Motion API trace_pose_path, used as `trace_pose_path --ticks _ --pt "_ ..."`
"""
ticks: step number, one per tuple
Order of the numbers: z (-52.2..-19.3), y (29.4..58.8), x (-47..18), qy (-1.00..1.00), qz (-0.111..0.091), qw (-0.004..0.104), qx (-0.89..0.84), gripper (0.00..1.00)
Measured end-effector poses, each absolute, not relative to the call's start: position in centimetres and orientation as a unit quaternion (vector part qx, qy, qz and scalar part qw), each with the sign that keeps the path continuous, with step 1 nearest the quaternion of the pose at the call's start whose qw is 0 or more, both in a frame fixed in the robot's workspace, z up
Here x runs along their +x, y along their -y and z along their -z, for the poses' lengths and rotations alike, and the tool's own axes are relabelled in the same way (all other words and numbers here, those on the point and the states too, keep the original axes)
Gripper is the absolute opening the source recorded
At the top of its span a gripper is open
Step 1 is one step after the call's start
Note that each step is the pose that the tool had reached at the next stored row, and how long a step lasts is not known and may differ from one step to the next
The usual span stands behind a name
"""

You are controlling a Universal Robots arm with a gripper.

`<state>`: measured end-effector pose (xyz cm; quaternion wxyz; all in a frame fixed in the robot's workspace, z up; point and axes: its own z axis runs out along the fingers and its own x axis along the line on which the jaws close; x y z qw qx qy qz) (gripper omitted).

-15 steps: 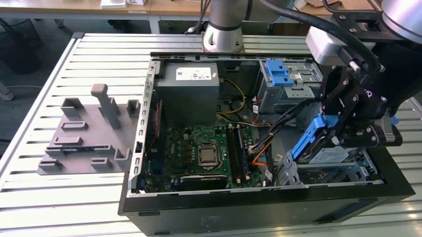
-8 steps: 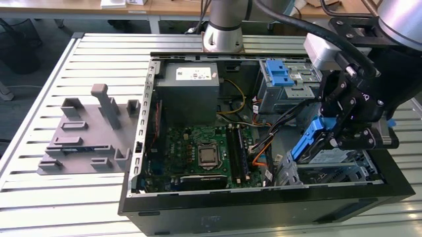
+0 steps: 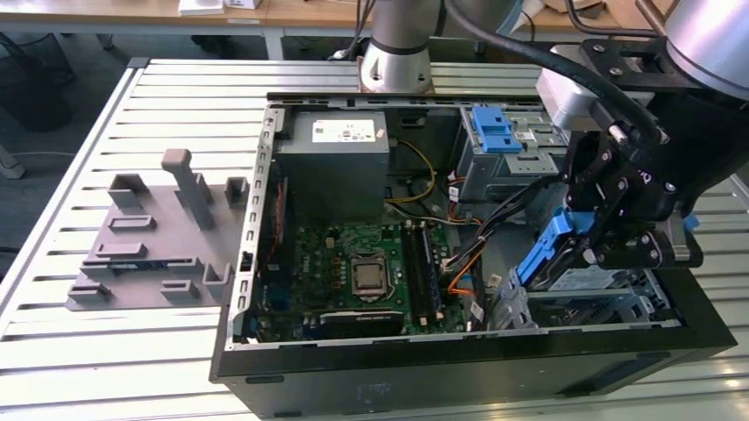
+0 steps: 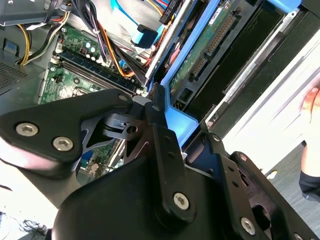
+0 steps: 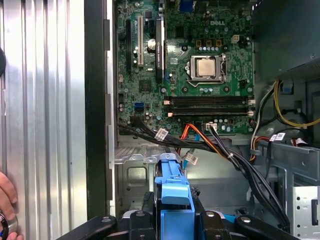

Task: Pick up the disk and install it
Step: 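Insert the disk into the insertion slot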

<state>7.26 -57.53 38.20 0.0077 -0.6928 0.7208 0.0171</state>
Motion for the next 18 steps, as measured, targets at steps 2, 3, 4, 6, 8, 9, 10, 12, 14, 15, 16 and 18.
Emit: trace_pose_path --ticks 2,3,4,6,8,9,10,12,14,15,16,18 --pt "-38.1 57.5 7.3 -0.721 -0.017 0.008 -0.693 0.37" --pt "-38.0 57.5 7.3 -0.721 -0.017 0.008 -0.693 0.37" --pt "-37.9 57.5 7.3 -0.721 -0.017 0.008 -0.693 0.37" --pt "-37.8 57.5 7.3 -0.721 -0.017 0.008 -0.693 0.37" --pt "-37.6 57.5 7.3 -0.721 -0.017 0.008 -0.693 0.37" --pt "-37.5 57.5 7.3 -0.721 -0.017 0.008 -0.693 0.37" --pt "-37.5 57.5 7.3 -0.721 -0.017 0.008 -0.693 0.37" --pt "-37.3 57.5 7.3 -0.721 -0.017 0.008 -0.693 0.37" --pt "-37.1 57.5 7.3 -0.721 -0.017 0.008 -0.693 0.37" --pt "-37.0 57.5 7.3 -0.721 -0.017 0.008 -0.693 0.37" --pt "-37.0 57.5 7.3 -0.721 -0.017 0.008 -0.693 0.37" --pt "-36.8 57.5 7.3 -0.721 -0.017 0.008 -0.693 0.37"
